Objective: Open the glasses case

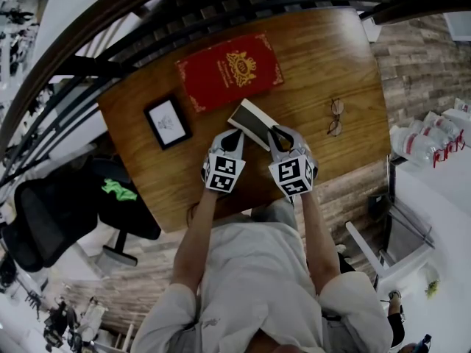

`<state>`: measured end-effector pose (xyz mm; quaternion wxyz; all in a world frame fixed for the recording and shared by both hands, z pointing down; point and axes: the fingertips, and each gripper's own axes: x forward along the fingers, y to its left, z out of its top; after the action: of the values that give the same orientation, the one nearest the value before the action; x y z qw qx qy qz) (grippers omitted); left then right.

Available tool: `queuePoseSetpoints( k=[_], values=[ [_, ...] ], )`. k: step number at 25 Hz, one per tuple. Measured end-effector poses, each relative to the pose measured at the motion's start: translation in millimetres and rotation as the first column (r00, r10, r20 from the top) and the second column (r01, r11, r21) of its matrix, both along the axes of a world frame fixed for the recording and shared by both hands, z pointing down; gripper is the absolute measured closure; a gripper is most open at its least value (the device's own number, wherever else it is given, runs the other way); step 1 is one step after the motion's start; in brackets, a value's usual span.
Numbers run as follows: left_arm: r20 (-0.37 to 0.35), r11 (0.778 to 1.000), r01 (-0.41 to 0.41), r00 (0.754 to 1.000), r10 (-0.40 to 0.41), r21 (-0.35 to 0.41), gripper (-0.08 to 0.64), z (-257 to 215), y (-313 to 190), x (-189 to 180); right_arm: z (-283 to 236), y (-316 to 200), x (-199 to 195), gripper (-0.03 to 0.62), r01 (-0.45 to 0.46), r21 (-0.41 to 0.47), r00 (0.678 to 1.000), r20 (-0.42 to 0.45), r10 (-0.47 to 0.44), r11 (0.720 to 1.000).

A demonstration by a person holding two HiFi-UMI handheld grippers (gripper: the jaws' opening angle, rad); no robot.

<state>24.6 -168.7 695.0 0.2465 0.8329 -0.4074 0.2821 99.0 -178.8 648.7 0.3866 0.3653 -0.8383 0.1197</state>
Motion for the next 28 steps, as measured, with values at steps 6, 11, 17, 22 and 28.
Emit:
queuePoseSetpoints(
  k=[6,11,17,22,28],
  values=[
    [-0.001,1.0,0.0,1.0,0.0,0.0,0.54,2,0,1,2,-7,5,0.558,-0.02,0.007,1.0,0.004,0.02,1.0],
    [0.002,1.0,-0.001,1.0,0.001,0.001,0.54,-1,0,1,0,-12,10,0.561,-0.035,0.01,0.999,0.007,0.035,0.999],
    [0.002,1.0,0.001,1.0,-0.001,0.0,0.54,-1,0,0,1,-18,12,0.563,-0.042,0.017,0.999,0.007,0.041,0.999],
    [0.001,1.0,0.004,1.0,-0.004,-0.003,0.54,-1,0,0,2,-23,16,0.563,-0.052,0.017,0.999,0.0,0.052,0.999],
    [0.003,1.0,0.006,1.0,-0.006,-0.002,0.54,0,-1,-1,5,-28,20,0.561,-0.052,0.018,0.999,0.001,0.052,0.998]
  ],
)
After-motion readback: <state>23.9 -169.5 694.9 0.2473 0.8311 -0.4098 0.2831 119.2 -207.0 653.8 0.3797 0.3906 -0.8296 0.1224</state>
